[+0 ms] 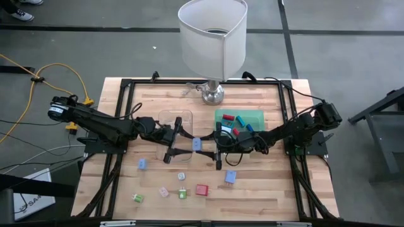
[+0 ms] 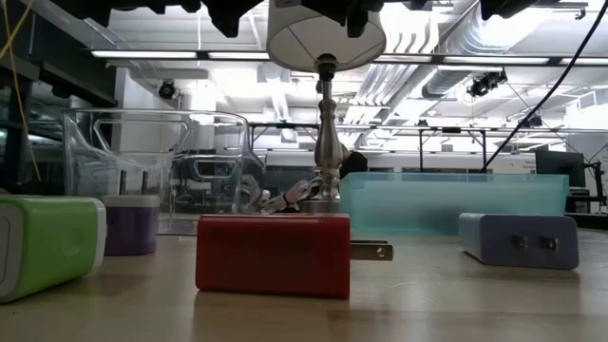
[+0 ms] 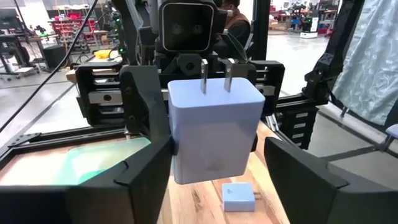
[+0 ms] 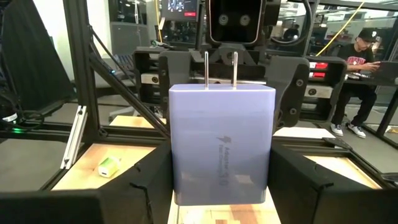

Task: Pick & Place Office items
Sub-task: Put the right blue charger adapter into the transparent bin

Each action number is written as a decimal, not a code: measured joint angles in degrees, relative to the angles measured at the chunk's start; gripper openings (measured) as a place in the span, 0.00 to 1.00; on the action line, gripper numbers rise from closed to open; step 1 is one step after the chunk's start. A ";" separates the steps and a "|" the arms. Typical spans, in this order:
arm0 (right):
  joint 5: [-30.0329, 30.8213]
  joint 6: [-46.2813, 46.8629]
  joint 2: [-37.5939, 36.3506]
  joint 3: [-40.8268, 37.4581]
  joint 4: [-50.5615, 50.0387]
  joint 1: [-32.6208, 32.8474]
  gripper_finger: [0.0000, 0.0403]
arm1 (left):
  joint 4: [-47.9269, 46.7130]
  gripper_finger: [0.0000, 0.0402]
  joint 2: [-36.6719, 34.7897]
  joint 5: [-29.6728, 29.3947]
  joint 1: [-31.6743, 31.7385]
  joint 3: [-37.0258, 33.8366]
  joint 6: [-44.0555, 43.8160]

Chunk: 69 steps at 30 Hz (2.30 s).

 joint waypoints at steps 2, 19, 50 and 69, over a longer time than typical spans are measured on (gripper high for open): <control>-0.13 0.00 0.00 0.01 0.02 0.00 0.49 | 0.21 0.65 0.00 0.00 -0.19 0.00 0.00; 0.31 -0.20 -0.09 0.20 0.86 0.11 0.49 | 3.11 0.66 0.04 -3.93 -0.56 -0.04 1.09; 0.55 -1.27 0.13 0.13 2.69 0.45 0.49 | 7.52 0.66 0.71 -4.70 -0.37 0.09 -0.01; 0.56 -1.27 0.07 -0.02 2.64 0.48 0.49 | 16.80 0.61 6.05 -3.91 -0.34 0.02 2.99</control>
